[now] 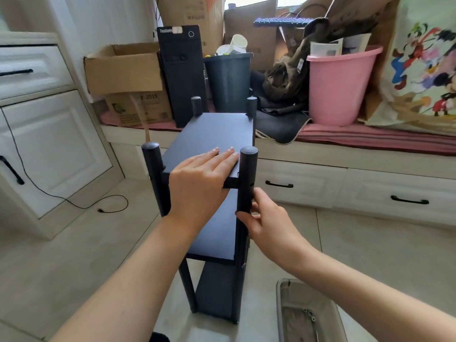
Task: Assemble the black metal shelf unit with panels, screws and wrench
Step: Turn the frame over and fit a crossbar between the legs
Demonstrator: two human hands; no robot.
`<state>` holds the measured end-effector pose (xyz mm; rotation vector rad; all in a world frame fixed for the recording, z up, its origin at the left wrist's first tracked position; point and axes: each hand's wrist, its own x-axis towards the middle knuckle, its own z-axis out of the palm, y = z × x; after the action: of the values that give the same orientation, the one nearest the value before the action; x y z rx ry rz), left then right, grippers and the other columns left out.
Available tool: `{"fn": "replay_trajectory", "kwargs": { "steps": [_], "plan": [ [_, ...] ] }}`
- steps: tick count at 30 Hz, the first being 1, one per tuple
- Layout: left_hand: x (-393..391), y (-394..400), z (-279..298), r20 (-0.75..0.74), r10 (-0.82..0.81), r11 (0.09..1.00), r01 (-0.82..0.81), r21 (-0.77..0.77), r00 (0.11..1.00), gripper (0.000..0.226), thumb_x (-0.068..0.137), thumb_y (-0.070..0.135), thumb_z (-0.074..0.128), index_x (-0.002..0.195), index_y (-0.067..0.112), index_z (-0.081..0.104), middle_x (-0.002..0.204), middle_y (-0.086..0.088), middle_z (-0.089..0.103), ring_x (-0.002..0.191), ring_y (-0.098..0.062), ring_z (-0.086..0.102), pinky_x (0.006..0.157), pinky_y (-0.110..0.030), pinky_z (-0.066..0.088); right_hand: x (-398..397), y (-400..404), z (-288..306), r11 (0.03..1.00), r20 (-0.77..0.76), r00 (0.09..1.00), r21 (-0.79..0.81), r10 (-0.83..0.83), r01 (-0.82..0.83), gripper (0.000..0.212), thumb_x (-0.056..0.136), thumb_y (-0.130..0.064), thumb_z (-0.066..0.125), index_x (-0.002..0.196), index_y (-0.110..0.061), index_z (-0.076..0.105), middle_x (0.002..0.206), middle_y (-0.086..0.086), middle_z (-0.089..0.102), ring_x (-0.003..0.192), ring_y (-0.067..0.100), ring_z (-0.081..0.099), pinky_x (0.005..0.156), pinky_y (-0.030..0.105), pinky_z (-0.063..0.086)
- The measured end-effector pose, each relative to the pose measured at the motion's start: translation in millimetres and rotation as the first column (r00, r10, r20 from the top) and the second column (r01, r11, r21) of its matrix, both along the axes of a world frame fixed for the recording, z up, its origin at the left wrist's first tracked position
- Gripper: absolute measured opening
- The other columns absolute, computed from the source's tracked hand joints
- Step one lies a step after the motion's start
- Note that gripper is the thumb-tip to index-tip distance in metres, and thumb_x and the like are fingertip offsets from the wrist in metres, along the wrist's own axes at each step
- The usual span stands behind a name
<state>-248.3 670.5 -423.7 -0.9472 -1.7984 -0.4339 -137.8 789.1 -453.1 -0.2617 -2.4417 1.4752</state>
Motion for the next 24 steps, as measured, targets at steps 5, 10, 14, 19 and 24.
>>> {"fn": "replay_trajectory", "kwargs": {
  "steps": [5, 10, 14, 19, 24],
  "plan": [
    [3, 11, 0, 0.011, -0.051, 0.999, 0.051, -0.004, 0.999, 0.021, 0.084, 0.014, 0.08, 0.105, 0.013, 0.08, 0.106, -0.003, 0.077, 0.101, -0.027, 0.074, 0.077, -0.038, 0.06, 7, 6, -3, 0.999, -0.028, 0.999, 0.023, -0.028, 0.028, 0.016, 0.097, -0.017, 0.057, 0.101, -0.031, 0.049, 0.085, -0.002, 0.066, 0.079, 0.024, 0.061, 0.074, 0.046, 0.056],
    [8, 14, -1, 0.042, -0.053, 0.999, 0.053, -0.01, 0.998, 0.021, 0.085, 0.016, 0.08, 0.106, 0.013, 0.08, 0.105, -0.004, 0.077, 0.101, -0.029, 0.074, 0.078, -0.041, 0.061, 9, 5, -2, 0.999, -0.033, 0.999, 0.01, -0.034, 0.034, 0.015, 0.098, -0.018, 0.055, 0.105, -0.03, 0.05, 0.09, 0.006, 0.067, 0.084, 0.031, 0.063, 0.073, 0.046, 0.054],
    [9, 10, -1, 0.069, -0.029, 0.999, 0.03, -0.021, 0.997, 0.022, 0.091, 0.023, 0.069, 0.108, 0.013, 0.079, 0.107, -0.004, 0.077, 0.103, -0.03, 0.073, 0.08, -0.043, 0.061, 7, 3, -1, 0.999, -0.041, 0.998, 0.011, -0.036, 0.037, 0.013, 0.097, -0.018, 0.059, 0.107, -0.025, 0.055, 0.093, 0.0, 0.069, 0.086, 0.024, 0.065, 0.076, 0.037, 0.055],
    [8, 5, 2, 0.08, -0.023, 0.999, 0.026, -0.039, 0.997, 0.032, 0.091, 0.03, 0.057, 0.108, 0.012, 0.078, 0.108, -0.004, 0.077, 0.103, -0.029, 0.073, 0.081, -0.043, 0.06, 5, 2, 2, 1.0, -0.048, 0.999, -0.015, -0.022, 0.021, 0.018, 0.095, -0.018, 0.063, 0.112, -0.025, 0.06, 0.099, -0.009, 0.068, 0.09, 0.012, 0.066, 0.081, 0.027, 0.053],
    [6, 4, 0, 0.102, -0.016, 1.0, 0.018, -0.016, 0.995, 0.026, 0.086, 0.022, 0.076, 0.11, 0.011, 0.078, 0.11, -0.006, 0.076, 0.104, -0.029, 0.073, 0.082, -0.044, 0.061, 3, 6, 4, 1.0, -0.029, 1.0, -0.015, 0.004, -0.005, 0.022, 0.094, -0.02, 0.066, 0.115, -0.022, 0.063, 0.105, -0.006, 0.069, 0.09, 0.01, 0.067, 0.081, 0.024, 0.054]
  ]
}}
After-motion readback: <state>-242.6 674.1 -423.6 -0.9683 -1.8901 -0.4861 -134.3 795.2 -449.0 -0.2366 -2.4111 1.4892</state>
